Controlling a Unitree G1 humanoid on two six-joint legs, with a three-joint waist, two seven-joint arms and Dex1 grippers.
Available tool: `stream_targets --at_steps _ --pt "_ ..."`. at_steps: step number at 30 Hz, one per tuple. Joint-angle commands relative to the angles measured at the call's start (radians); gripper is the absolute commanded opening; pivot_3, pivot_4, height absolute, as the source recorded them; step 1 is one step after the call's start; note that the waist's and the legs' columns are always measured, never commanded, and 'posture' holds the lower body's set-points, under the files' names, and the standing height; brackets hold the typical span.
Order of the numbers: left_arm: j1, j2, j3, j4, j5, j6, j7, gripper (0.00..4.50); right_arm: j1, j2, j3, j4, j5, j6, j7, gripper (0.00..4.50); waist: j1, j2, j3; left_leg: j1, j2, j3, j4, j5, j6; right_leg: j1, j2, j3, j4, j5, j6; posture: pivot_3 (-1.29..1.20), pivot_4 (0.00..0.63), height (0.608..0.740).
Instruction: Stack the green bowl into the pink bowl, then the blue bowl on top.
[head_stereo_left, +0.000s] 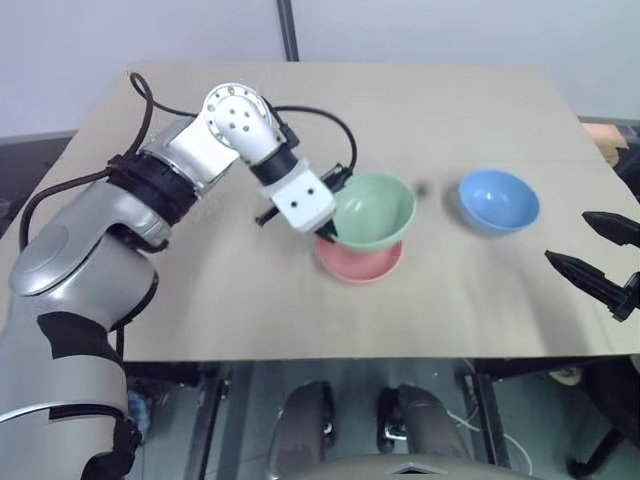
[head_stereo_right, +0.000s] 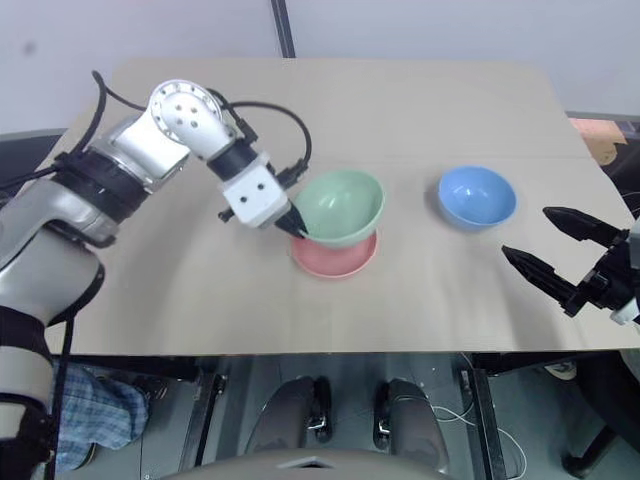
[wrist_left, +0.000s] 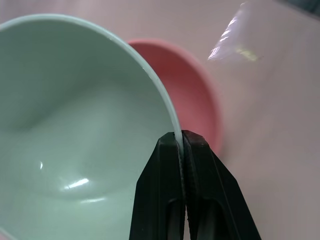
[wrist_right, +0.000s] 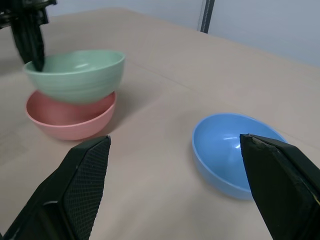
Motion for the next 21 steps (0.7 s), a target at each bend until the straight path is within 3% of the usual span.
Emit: stream_targets --at_steps 1,7,10,11,12,14,19,21 --pt "-0.041 0.022 -0.027 -0.05 -0.069 -0.012 -0.004 0.02 -0.006 -0.001 -0.023 -0.015 0.0 -0.023 -0.004 4.5 0.003 0.0 0.0 0.0 0.0 -0.001 0.0 0.0 0.0 0.0 0.001 -0.001 0.0 0.0 0.0 0.0 0.15 0.74" --pt "-0.049 0.006 -0.036 -0.033 -0.09 -0.03 -0.004 0.02 -0.005 0.003 -0.025 -0.018 -0.002 -0.026 -0.006 4.5 0.001 0.0 0.0 0.0 0.0 -0.001 0.0 0.0 0.0 0.0 0.003 -0.001 0.0 0.0 0.0 0.0 0.15 0.74" --pt "-0.049 -0.018 -0.013 0.0 -0.077 -0.036 -0.004 0.8 -0.002 0.006 -0.024 -0.02 -0.003 -0.027 -0.006 4.5 0.001 0.0 0.0 0.0 0.0 -0.001 0.0 0.0 0.0 0.0 0.003 -0.001 0.0 0.0 0.0 0.0 0.15 0.74" --pt "-0.05 -0.022 -0.013 0.008 -0.07 -0.04 -0.004 1.21 -0.003 0.006 -0.023 -0.02 -0.003 -0.027 -0.007 4.5 0.001 0.0 0.0 0.0 0.0 -0.001 0.001 0.0 0.0 0.0 0.003 -0.001 0.0 0.0 0.0 0.0 0.15 0.74" --pt "-0.049 -0.026 -0.008 0.017 -0.066 -0.043 -0.004 2.15 -0.002 0.007 -0.022 -0.02 -0.003 -0.027 -0.006 4.5 0.001 0.0 0.0 0.0 0.0 -0.001 0.001 0.0 0.0 0.0 0.003 -0.001 0.0 0.0 0.0 0.0 0.15 0.74" --pt "-0.049 -0.031 -0.004 0.026 -0.062 -0.044 -0.004 2.38 -0.003 0.007 -0.022 -0.019 -0.004 -0.028 -0.005 4.5 0.0 0.0 0.0 0.0 0.0 -0.001 0.001 0.0 0.0 0.0 0.003 -0.001 0.0 0.0 0.0 0.0 0.15 0.74" --pt "-0.027 -0.058 0.103 0.072 -0.03 -0.003 -0.004 4.44 -0.019 0.002 -0.004 -0.008 -0.009 -0.028 -0.005 4.5 0.0 0.0 0.0 0.0 0.0 -0.001 0.001 0.0 0.0 0.0 0.003 -0.001 0.0 0.0 0.0 0.0 0.15 0.74" --pt "-0.007 -0.09 0.197 0.103 -0.033 0.028 -0.004 4.44 -0.027 0.001 0.004 -0.002 -0.012 -0.029 -0.003 4.5 0.0 0.0 0.0 0.0 0.0 -0.001 0.001 0.0 0.0 0.0 0.003 -0.001 0.0 0.0 0.0 0.0 0.15 0.74"
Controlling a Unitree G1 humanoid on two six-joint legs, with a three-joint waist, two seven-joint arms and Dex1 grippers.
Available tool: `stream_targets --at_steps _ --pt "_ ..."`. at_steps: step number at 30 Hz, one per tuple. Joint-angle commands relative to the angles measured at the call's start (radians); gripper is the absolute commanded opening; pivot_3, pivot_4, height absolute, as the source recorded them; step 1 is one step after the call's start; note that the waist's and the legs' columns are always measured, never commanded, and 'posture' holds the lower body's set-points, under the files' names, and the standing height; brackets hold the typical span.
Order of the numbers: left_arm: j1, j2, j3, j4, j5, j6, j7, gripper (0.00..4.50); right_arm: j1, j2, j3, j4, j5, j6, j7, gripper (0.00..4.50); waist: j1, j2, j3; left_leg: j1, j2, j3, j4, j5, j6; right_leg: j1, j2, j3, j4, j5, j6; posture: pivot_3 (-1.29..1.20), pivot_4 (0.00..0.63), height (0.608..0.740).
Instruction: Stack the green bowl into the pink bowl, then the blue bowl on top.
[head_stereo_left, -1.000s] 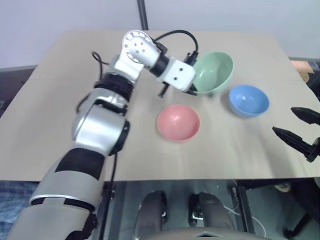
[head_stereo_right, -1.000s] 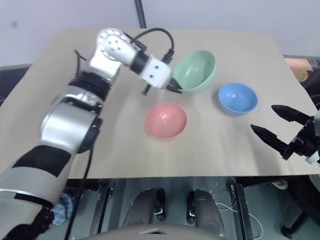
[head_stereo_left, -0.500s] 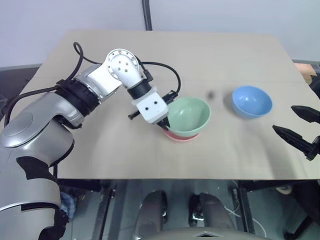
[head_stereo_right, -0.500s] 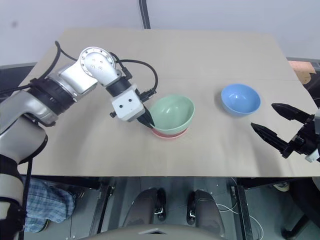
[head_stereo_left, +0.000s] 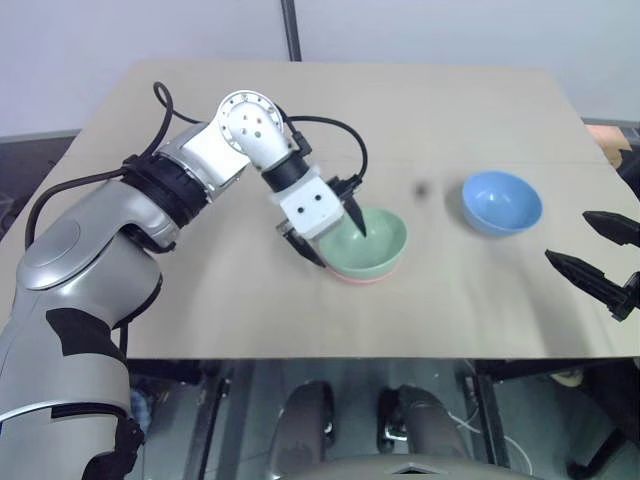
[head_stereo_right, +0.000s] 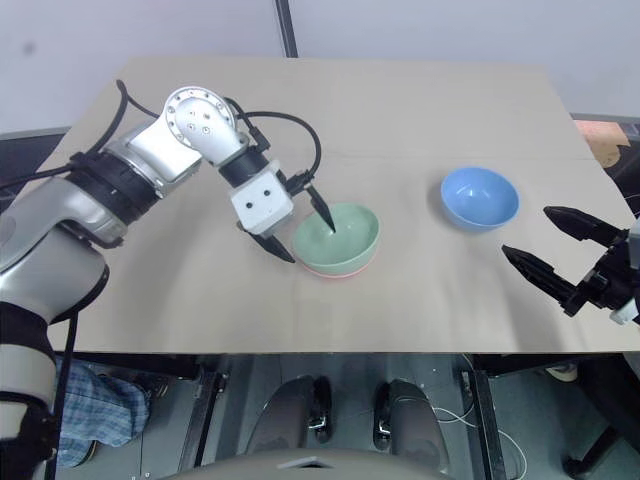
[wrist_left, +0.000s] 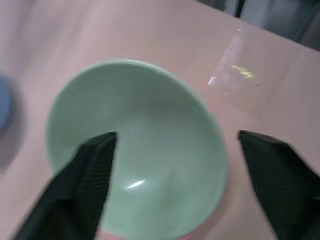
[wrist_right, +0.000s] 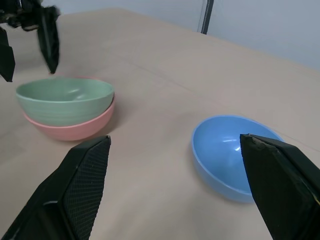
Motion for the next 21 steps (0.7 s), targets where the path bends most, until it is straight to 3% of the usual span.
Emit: stream_targets --at_steps 1,4,10,15,21 --pt "0.02 -0.031 0.18 0.041 -0.01 0.074 -0.004 4.44 -0.019 -0.006 0.002 0.0 -0.006 -0.024 0.0 4.5 0.0 0.0 0.0 0.0 0.0 0.0 0.0 0.0 0.0 0.0 0.0 0.0 0.0 0.0 0.0 0.0 0.15 0.74" --pt "0.074 -0.024 0.315 0.054 -0.027 0.203 -0.004 4.44 -0.045 -0.009 0.035 0.017 -0.016 -0.028 0.006 4.5 -0.004 0.0 0.0 0.0 0.0 0.0 0.0 0.0 0.0 0.0 0.0 0.0 0.0 0.0 0.0 0.0 0.15 0.74" --pt "0.257 0.098 0.556 -0.021 -0.056 0.476 0.016 4.44 -0.14 -0.033 0.129 0.079 -0.037 -0.031 0.023 4.5 -0.021 0.0 0.0 0.001 0.002 0.0 -0.001 0.0 0.0 0.0 0.002 0.001 0.001 0.0 0.0 0.0 0.15 0.74" --pt "0.408 0.2 0.738 -0.103 -0.001 0.583 0.112 4.44 -0.239 -0.068 0.223 0.165 -0.079 -0.021 0.051 4.5 -0.024 0.0 0.0 0.001 0.002 0.0 0.0 0.0 0.0 0.0 0.001 0.001 0.0 0.0 0.0 0.0 0.15 0.74" --pt "0.632 0.314 0.981 -0.249 -0.046 0.758 0.204 4.44 -0.438 -0.142 0.439 0.331 -0.196 0.022 0.088 4.5 -0.021 0.0 0.0 0.001 0.002 0.0 0.0 0.0 0.0 -0.001 -0.004 0.001 0.001 0.0 0.0 0.0 0.15 0.74"
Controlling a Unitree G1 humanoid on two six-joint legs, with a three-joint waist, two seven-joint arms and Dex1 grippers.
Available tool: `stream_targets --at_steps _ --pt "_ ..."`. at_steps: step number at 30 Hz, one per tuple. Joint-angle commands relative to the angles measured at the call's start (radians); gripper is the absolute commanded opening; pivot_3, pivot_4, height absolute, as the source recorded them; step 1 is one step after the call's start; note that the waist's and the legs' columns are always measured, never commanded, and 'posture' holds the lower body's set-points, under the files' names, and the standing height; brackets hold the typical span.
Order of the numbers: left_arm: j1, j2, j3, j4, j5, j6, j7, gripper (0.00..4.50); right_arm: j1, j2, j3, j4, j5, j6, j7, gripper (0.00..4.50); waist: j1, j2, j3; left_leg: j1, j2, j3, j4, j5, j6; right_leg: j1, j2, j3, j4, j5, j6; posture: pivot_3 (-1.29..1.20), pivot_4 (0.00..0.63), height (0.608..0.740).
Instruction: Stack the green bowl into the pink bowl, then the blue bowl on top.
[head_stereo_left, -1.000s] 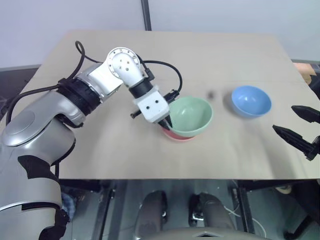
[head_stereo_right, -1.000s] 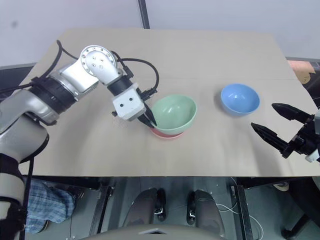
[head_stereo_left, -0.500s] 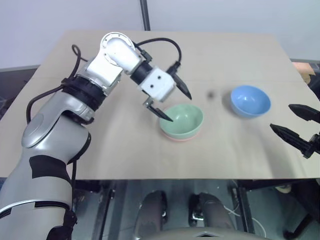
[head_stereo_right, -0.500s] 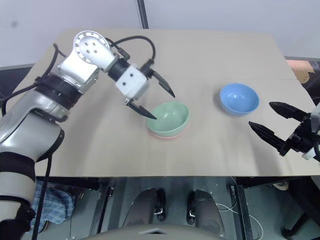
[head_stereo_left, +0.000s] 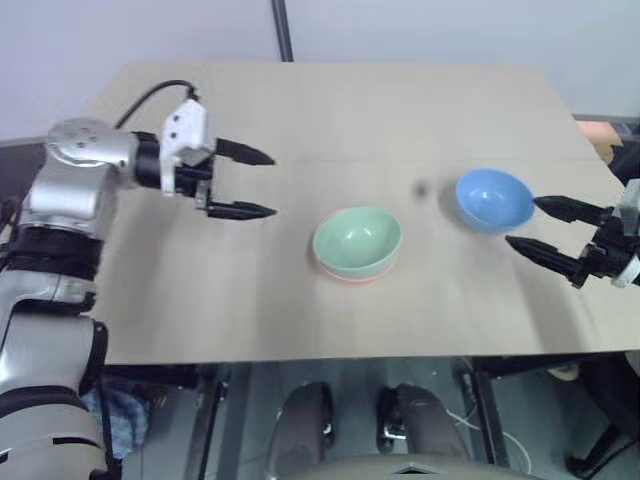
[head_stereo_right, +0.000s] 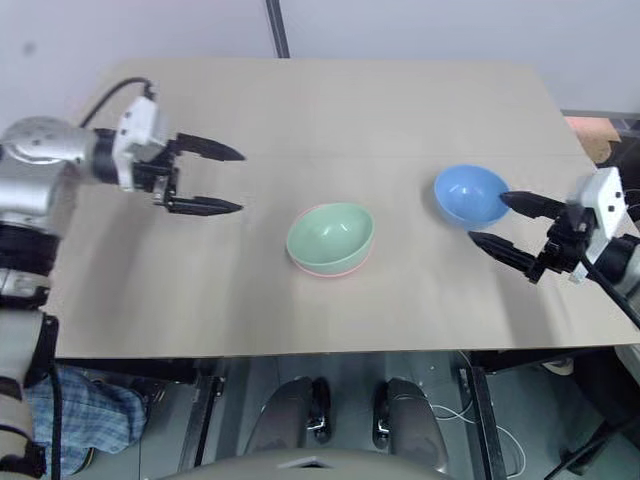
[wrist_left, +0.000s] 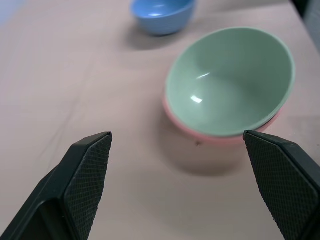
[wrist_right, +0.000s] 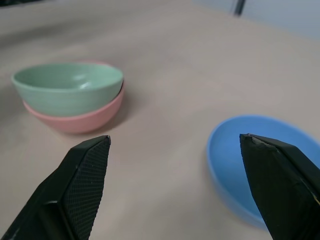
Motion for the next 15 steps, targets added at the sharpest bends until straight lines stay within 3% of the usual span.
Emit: stream_targets --at_steps 1,7,14,15 --pt "0.096 0.044 0.143 -0.094 -0.034 0.063 0.054 4.44 -0.101 -0.028 0.086 0.078 -0.078 0.009 0.007 4.5 0.001 0.0 0.0 0.0 0.0 0.0 0.0 0.0 0.0 0.0 0.0 0.0 0.0 0.0 0.0 0.0 0.15 0.74" --pt "0.38 0.064 0.39 -0.295 -0.11 0.182 0.124 4.44 -0.328 0.006 0.326 0.267 -0.248 0.063 0.014 4.5 -0.005 0.0 0.0 0.0 0.001 0.001 0.0 0.0 0.0 -0.001 -0.001 0.0 0.001 0.0 0.0 0.0 0.15 0.74" --pt "0.531 0.047 0.515 -0.439 -0.134 0.261 0.172 4.44 -0.487 0.076 0.546 0.464 -0.476 0.023 0.01 4.5 -0.003 0.001 0.0 -0.001 0.0 0.002 -0.001 0.0 0.0 -0.001 -0.003 -0.001 0.0 0.0 0.0 0.0 0.15 0.74" --pt "0.541 0.046 0.524 -0.448 -0.135 0.266 0.175 4.5 -0.506 0.092 0.554 0.487 -0.489 0.018 0.013 4.24 -0.003 0.001 0.0 -0.001 0.0 0.002 -0.001 0.0 0.0 -0.002 -0.003 0.0 0.0 0.0 0.0 0.0 0.15 0.74"
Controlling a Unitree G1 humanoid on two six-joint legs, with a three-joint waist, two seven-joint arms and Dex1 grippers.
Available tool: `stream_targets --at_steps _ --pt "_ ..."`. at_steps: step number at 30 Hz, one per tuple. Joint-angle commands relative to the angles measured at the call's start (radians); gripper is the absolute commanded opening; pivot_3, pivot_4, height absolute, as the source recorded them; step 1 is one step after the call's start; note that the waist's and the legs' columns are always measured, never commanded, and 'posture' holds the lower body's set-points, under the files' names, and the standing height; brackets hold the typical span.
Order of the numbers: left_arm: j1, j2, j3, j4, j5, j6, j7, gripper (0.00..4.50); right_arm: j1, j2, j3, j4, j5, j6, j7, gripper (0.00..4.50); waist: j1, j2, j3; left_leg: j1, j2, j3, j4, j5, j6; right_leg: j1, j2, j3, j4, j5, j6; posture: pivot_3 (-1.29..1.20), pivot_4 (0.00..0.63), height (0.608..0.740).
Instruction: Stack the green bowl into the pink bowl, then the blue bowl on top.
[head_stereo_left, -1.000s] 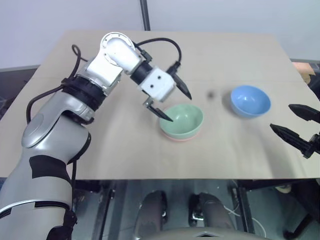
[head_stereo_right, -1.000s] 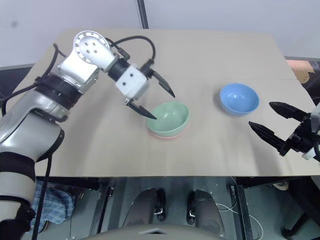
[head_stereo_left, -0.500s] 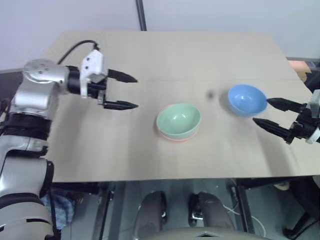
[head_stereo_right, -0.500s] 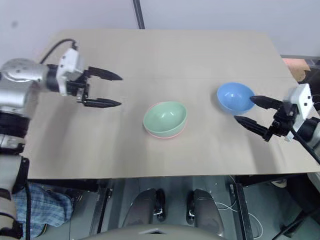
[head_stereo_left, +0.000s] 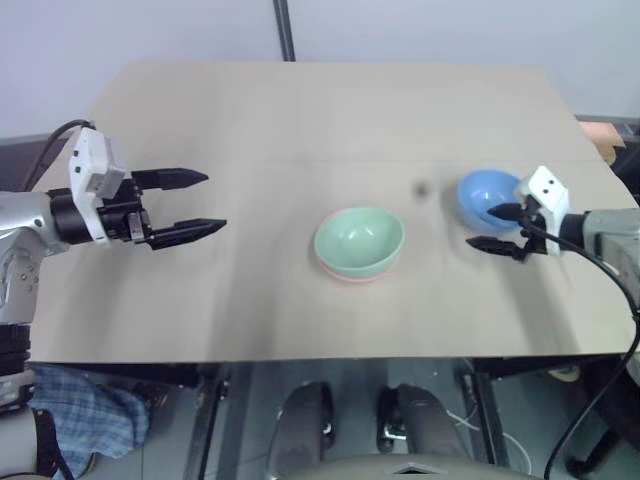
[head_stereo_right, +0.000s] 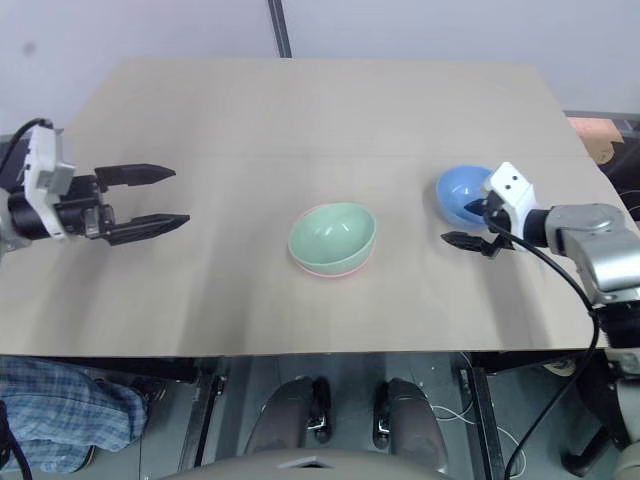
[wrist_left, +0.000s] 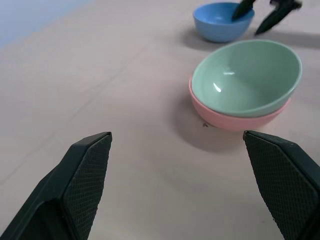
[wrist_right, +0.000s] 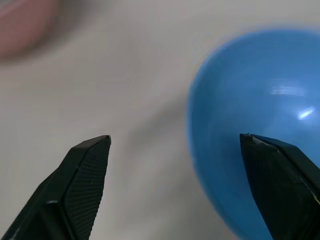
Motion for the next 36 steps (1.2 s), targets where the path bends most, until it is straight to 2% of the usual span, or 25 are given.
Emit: stream_targets --at_steps 1,2,4,5,9,10,17,22,29,36 --pt "0.021 0.007 0.066 -0.061 -0.018 0.021 0.018 4.5 -0.069 0.036 0.037 0.069 -0.074 -0.035 0.009 3.96 0.0 0.0 0.0 0.0 0.0 0.0 0.0 0.0 0.0 0.0 0.0 0.0 0.0 0.0 0.0 0.0 0.15 0.74" --pt "0.029 0.008 0.071 -0.066 -0.015 0.023 0.018 4.5 -0.078 0.044 0.039 0.078 -0.083 -0.043 0.018 3.73 0.0 0.0 0.0 0.0 0.0 0.0 -0.001 0.0 0.0 0.0 0.0 0.0 0.0 0.0 0.0 0.0 0.15 0.74" --pt "0.042 0.009 0.082 -0.075 -0.012 0.025 0.016 4.5 -0.09 0.056 0.036 0.09 -0.097 -0.063 0.033 2.65 -0.001 0.0 0.0 0.0 0.0 0.0 -0.002 0.0 0.0 -0.001 0.0 0.0 0.0 0.0 0.0 0.0 0.15 0.74" --pt "0.046 0.008 0.086 -0.078 -0.011 0.026 0.015 4.5 -0.093 0.059 0.034 0.092 -0.101 -0.067 0.038 2.35 -0.001 0.0 0.0 0.0 0.0 0.0 -0.002 0.0 0.0 -0.001 0.0 0.0 0.0 0.0 0.0 0.0 0.15 0.74" --pt "0.049 0.005 0.09 -0.074 -0.006 0.022 0.01 4.5 -0.094 0.062 0.02 0.086 -0.112 -0.085 0.052 0.32 -0.001 0.0 0.0 0.0 0.0 0.001 -0.002 0.0 0.0 -0.001 0.0 0.0 0.0 0.0 0.0 0.0 0.15 0.74" --pt "0.048 0.004 0.087 -0.069 -0.003 0.018 0.007 4.5 -0.093 0.06 0.013 0.074 -0.113 -0.083 0.056 0.02 -0.001 -0.001 -0.001 0.0 0.0 0.001 -0.002 0.0 0.0 -0.001 0.0 0.0 0.0 0.0 0.0 0.0 0.15 0.74" --pt "0.025 -0.012 0.056 -0.041 0.012 -0.003 -0.011 4.5 -0.098 0.031 -0.014 -0.056 -0.12 -0.068 0.084 0.02 -0.001 -0.001 -0.001 0.0 0.0 0.001 -0.003 0.0 0.0 -0.001 0.0 0.0 0.0 0.0 0.0 0.0 0.15 0.74" --pt "-0.005 -0.029 0.021 -0.009 0.038 -0.023 -0.021 4.5 -0.145 0.049 -0.011 -0.274 -0.073 0.015 0.107 0.02 -0.003 0.0 0.0 0.0 0.0 0.002 -0.004 0.0 -0.001 -0.003 0.0 0.001 0.001 0.0 0.0 0.0 0.15 0.74" --pt "-0.085 -0.05 -0.052 0.06 0.082 -0.053 -0.065 4.5 -0.211 0.088 0.074 -0.579 -0.032 0.157 0.128 0.02 0.002 0.0 0.0 -0.001 0.0 0.003 -0.004 0.0 -0.001 -0.004 0.001 0.002 0.0 0.0 0.0 0.0 0.15 0.74" --pt "-0.198 -0.081 -0.14 0.163 0.146 -0.103 -0.12 4.5 -0.196 0.089 0.216 -0.695 -0.076 0.164 0.135 0.02 0.002 0.0 0.0 -0.002 -0.001 0.003 -0.004 0.0 0.0 -0.004 0.0 0.001 0.0 0.0 0.0 0.0 0.15 0.74"
